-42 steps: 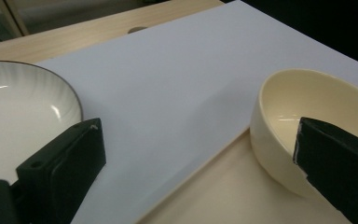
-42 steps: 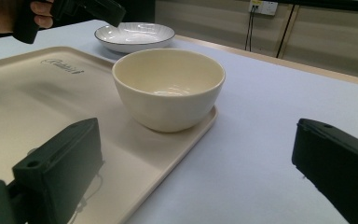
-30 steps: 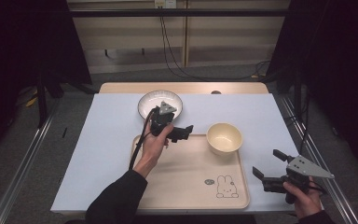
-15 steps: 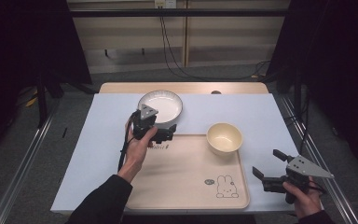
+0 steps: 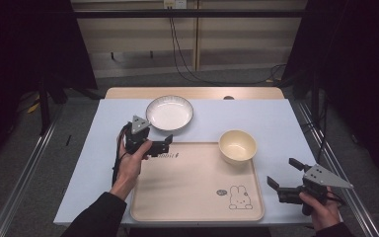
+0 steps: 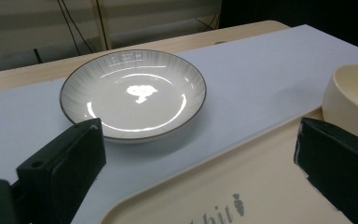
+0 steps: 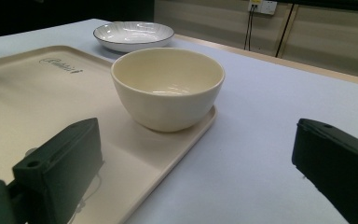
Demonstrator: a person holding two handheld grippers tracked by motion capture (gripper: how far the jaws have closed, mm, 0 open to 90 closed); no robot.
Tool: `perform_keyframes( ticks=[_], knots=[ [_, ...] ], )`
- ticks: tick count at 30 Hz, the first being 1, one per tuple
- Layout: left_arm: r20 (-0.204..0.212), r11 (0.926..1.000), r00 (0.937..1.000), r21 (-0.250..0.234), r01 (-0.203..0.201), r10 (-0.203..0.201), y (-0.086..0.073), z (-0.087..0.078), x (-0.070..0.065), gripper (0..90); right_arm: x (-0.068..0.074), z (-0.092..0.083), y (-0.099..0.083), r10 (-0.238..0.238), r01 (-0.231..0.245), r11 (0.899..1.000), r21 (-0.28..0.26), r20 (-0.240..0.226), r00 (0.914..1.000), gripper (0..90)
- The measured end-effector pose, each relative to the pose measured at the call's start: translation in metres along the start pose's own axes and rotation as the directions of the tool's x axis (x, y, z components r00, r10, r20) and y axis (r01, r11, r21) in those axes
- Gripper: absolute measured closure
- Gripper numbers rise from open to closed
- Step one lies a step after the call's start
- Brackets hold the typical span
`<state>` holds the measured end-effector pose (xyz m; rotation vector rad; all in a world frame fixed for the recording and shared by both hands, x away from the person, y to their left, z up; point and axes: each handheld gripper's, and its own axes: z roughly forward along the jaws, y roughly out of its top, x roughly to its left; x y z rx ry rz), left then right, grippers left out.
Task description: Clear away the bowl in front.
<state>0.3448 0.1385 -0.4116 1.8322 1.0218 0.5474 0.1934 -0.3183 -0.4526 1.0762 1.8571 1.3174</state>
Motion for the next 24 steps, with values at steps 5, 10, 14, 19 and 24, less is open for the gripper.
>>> perform_keyframes(
  ticks=[5,10,14,19,24],
  knots=[
    [-0.016,1.0,0.9998,0.0,0.009,-0.009,-0.007,-0.012,0.008,2.2,0.0,0.001,0.0,0.003,-0.003,1.0,0.002,-0.002,1.0,1.0],
    [-0.036,0.9996,0.999,-0.003,0.026,-0.027,-0.016,-0.026,0.014,2.5,0.0,0.001,0.0,0.003,-0.003,1.0,0.002,-0.002,1.0,1.0],
    [-0.042,0.9988,0.998,-0.018,0.045,-0.046,-0.023,-0.041,0.021,2.6,0.0,0.001,0.0,0.001,-0.001,1.0,0.004,-0.001,1.0,1.0],
    [-0.062,0.9972,0.9959,-0.038,0.064,-0.066,-0.035,-0.055,0.025,2.4,0.0,0.001,0.0,0.001,-0.001,1.0,0.004,-0.001,1.0,1.1],
    [-0.08,0.9965,0.994,-0.047,0.07,-0.074,-0.048,-0.07,0.03,1.8,0.0,0.001,0.0,0.002,-0.002,1.0,0.006,-0.001,1.0,1.1]
  ],
)
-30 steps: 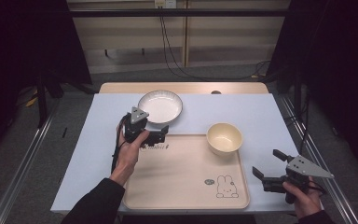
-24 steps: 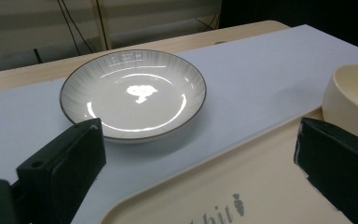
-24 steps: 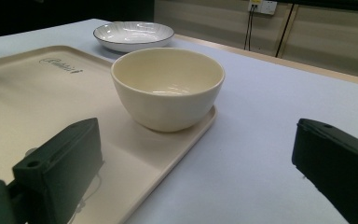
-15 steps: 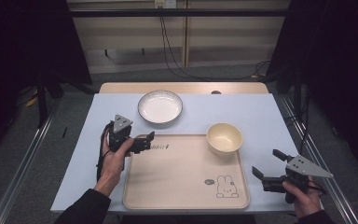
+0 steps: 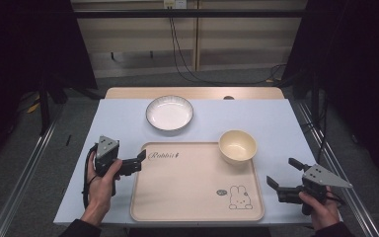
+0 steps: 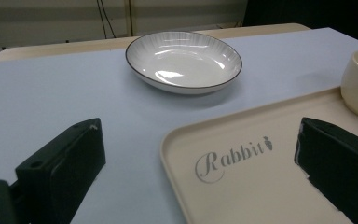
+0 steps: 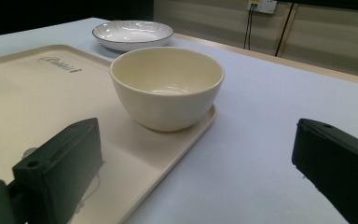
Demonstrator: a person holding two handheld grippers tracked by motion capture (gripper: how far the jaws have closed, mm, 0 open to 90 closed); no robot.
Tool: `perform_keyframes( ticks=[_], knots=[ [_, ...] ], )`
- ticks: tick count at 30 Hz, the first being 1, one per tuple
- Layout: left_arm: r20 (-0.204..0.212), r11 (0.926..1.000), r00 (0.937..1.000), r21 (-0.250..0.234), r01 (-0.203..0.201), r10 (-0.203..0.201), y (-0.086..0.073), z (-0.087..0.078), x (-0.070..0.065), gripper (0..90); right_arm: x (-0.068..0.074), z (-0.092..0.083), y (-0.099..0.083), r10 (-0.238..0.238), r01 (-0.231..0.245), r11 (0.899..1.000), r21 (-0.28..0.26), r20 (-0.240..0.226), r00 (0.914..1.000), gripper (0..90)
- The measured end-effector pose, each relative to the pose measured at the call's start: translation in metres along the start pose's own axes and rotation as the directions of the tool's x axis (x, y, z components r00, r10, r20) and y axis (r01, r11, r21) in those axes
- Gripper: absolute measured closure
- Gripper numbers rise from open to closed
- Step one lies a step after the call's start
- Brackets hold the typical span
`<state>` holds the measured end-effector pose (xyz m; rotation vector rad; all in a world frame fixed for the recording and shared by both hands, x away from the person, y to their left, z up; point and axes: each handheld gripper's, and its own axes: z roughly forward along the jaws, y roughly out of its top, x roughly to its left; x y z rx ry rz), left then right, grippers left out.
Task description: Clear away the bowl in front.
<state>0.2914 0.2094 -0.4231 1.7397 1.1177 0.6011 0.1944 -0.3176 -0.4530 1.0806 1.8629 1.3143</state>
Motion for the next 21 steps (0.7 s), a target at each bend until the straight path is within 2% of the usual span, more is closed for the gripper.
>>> perform_keyframes(
  ticks=[10,13,19,21],
  knots=[
    [-0.035,0.998,0.9975,-0.017,0.06,-0.061,-0.032,-0.027,0.01,1.7,0.0,0.001,0.0,0.002,-0.002,1.0,0.002,0.01,0.9999,1.1],
    [-0.049,0.9986,0.9976,-0.022,0.047,-0.048,-0.035,-0.036,0.011,1.8,0.0,0.001,0.0,0.001,-0.001,1.0,0.003,0.005,1.0,1.1],
    [-0.053,0.9979,0.9968,-0.029,0.058,-0.059,-0.043,-0.053,0.014,1.6,0.0,0.001,0.0,0.0,0.0,1.0,0.004,0.007,1.0,1.1],
    [-0.06,0.9986,0.9971,-0.029,0.044,-0.046,-0.045,-0.058,0.015,1.7,0.0,0.001,0.0,-0.001,0.001,1.0,0.005,0.008,1.0,1.1]
  ],
)
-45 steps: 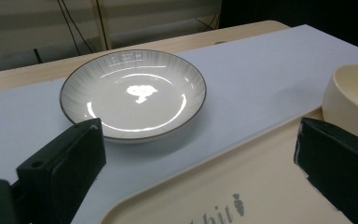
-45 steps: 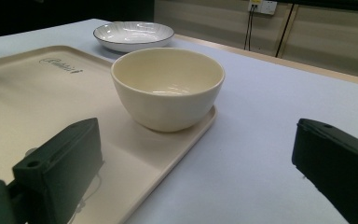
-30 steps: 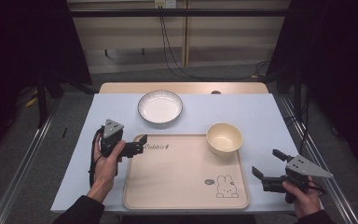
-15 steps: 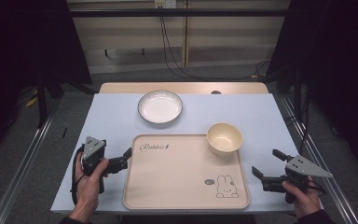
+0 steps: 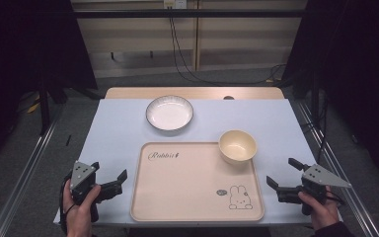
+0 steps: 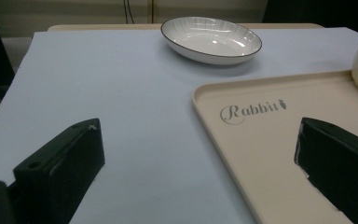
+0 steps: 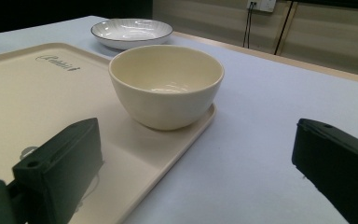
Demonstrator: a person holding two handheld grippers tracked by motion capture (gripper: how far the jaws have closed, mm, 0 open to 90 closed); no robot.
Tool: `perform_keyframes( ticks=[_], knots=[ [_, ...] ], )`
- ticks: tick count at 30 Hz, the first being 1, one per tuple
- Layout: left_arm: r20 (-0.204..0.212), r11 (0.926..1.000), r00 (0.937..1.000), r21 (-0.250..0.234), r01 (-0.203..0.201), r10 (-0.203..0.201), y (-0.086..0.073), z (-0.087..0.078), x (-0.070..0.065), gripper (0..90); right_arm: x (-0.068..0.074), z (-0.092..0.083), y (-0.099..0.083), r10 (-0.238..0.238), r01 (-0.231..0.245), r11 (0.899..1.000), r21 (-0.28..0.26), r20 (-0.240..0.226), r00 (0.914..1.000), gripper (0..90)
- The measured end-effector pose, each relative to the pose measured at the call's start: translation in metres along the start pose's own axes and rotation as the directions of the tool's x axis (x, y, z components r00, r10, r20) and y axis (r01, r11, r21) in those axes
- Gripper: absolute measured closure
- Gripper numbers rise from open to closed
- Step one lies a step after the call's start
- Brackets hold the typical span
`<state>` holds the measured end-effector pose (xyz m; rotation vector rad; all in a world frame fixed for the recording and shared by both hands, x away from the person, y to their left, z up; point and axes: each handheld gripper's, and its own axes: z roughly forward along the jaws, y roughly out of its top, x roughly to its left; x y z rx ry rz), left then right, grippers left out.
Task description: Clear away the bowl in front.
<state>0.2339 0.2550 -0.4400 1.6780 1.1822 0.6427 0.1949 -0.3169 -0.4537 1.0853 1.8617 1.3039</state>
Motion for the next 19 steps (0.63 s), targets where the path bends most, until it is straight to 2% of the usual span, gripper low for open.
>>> perform_keyframes(
  ticks=[2,7,10,12,14,16,19],
  knots=[
    [-0.018,0.9997,0.9998,-0.023,-0.001,0.001,-0.001,-0.005,0.001,1.6,0.0,0.0,0.0,0.0,0.0,1.0,0.0,-0.001,1.0,1.0],
    [0.0,0.9998,0.9999,-0.017,-0.012,0.012,-0.01,-0.011,0.001,1.5,0.0,0.0,0.0,-0.005,0.005,1.0,0.003,-0.002,1.0,1.1],
    [0.003,0.9988,0.999,-0.021,-0.045,0.045,-0.013,-0.013,0.001,1.4,0.0,0.0,0.0,-0.006,0.006,1.0,0.002,-0.001,1.0,1.0],
    [-0.007,0.9985,0.9991,-0.034,-0.043,0.043,-0.013,-0.014,0.002,1.4,0.0,0.0,0.0,-0.006,0.006,1.0,0.003,-0.001,1.0,1.1],
    [-0.013,0.9958,0.997,-0.05,-0.077,0.076,-0.012,-0.015,0.003,1.7,0.0,0.0,0.0,-0.005,0.005,1.0,0.004,-0.003,1.0,1.0],
    [-0.022,0.9955,0.9972,-0.061,-0.073,0.071,-0.012,-0.017,0.003,1.6,0.0,0.0,0.0,-0.003,0.003,1.0,0.009,-0.006,1.0,1.1],
    [-0.006,0.9962,0.9976,-0.053,-0.069,0.069,-0.013,-0.016,0.003,1.6,-0.001,0.001,0.0,-0.005,0.005,1.0,0.011,-0.008,1.0,1.0]
  ],
)
